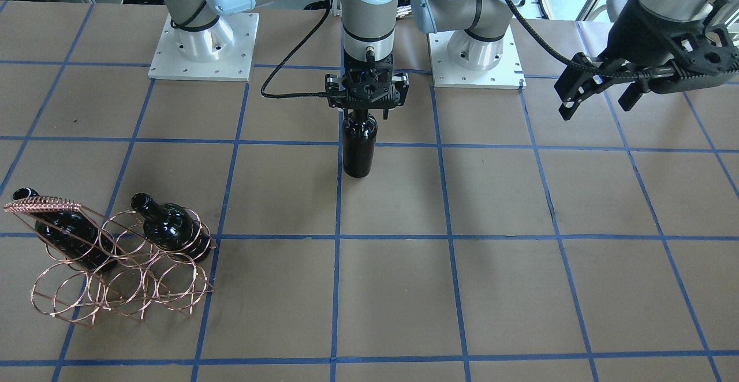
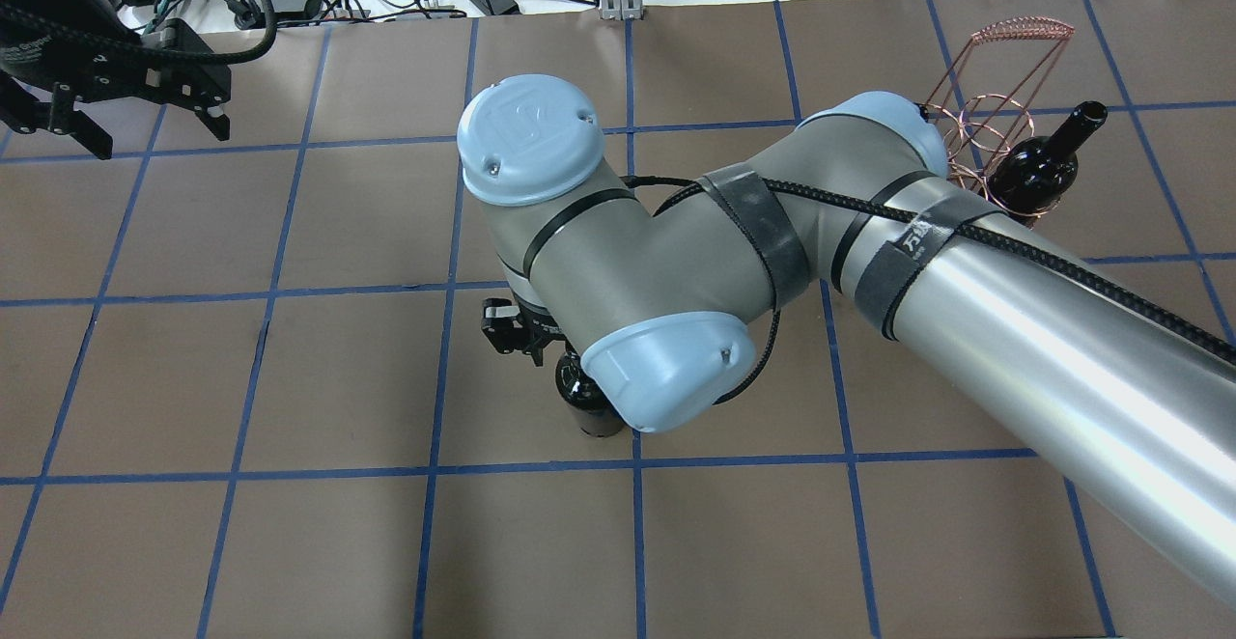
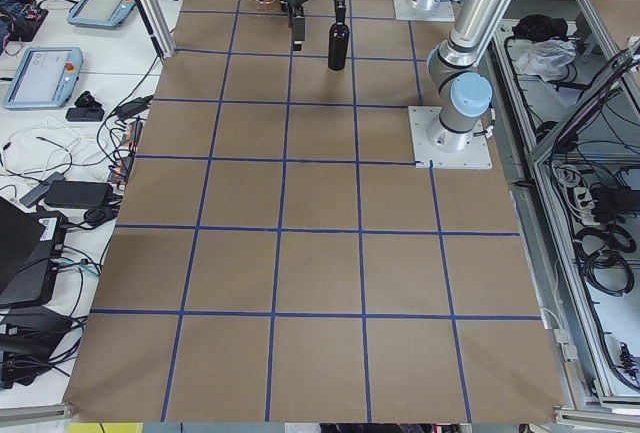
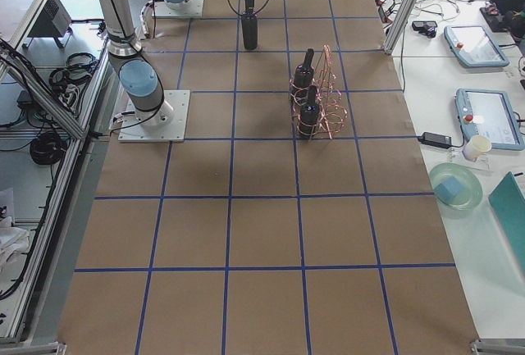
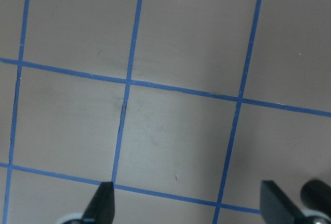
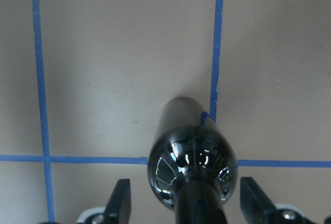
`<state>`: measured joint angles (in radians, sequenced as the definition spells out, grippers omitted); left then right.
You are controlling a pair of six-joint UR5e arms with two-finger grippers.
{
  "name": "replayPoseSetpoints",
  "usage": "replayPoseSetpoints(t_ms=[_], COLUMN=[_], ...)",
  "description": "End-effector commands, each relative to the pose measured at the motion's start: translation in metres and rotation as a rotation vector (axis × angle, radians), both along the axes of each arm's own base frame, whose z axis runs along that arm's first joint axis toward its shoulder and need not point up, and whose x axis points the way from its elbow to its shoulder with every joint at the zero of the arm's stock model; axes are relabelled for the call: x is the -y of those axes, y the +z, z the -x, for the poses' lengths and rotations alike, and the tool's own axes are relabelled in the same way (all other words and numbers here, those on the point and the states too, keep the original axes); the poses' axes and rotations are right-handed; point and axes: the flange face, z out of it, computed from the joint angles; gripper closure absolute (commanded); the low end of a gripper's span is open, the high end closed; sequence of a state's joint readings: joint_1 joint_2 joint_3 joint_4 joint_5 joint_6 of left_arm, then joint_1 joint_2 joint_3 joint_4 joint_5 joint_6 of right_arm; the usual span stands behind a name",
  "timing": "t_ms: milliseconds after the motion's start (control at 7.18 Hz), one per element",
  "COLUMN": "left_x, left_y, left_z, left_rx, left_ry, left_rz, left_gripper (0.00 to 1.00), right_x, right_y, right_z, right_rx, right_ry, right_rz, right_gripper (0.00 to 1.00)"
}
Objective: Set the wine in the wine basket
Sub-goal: 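Lift the bottle with the right gripper and carry it to the wire rack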
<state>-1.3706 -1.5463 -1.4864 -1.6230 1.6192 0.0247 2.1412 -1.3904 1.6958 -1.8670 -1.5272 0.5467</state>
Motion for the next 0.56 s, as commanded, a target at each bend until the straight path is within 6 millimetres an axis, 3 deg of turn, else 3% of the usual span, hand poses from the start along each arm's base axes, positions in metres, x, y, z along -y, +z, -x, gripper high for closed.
replayPoseSetpoints(t_ms=[0, 278, 418], left_x=[-0.0004, -0.0012, -0.0016], left_y=[-0.0009, -0.0055, -0.0048], left_z=[0.0036, 0.0085, 0.0135], left_rx=[-0.002, -0.008, -0.027], left_ry=[-0.001, 0.042, 0.059], left_rz=[-0.002, -0.008, -0.002], left_gripper=[0.00, 0.00, 0.00], right_x=[-0.0016, -0.0008, -0.0016], right_y=[0.0040, 0.0038, 0.0026], right_z=[0.0004, 0.0016, 0.0019], right_rx=[0.006, 0.000, -0.002], right_ry=[-0.002, -0.005, -0.010], right_rz=[0.002, 0.004, -0.002], right_gripper=[0.38, 0.44, 0.53])
